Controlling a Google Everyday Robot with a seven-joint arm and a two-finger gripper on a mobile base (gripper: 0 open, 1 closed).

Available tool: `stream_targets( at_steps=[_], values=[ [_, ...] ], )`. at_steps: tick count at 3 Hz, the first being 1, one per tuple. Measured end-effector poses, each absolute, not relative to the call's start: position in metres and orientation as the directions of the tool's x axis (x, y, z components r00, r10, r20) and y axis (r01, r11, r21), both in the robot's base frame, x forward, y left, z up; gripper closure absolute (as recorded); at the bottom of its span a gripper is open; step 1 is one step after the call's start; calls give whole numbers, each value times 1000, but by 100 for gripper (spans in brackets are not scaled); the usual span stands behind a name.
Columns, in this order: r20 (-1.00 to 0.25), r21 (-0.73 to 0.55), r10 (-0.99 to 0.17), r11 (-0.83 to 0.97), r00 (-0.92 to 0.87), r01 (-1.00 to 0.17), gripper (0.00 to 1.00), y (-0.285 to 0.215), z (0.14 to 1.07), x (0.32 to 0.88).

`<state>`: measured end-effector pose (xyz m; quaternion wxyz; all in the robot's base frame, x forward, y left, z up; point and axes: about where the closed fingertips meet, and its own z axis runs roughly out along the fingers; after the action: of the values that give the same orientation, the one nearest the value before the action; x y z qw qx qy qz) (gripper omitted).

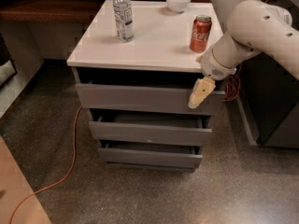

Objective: Place coke can into top drawer

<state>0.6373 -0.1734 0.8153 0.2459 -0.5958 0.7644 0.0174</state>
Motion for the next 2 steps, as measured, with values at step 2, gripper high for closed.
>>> stream_targets(
  at_steps=[2],
  values=[
    [-467, -281, -879, 254, -99, -925, 0, -170, 816, 627]
  ],
)
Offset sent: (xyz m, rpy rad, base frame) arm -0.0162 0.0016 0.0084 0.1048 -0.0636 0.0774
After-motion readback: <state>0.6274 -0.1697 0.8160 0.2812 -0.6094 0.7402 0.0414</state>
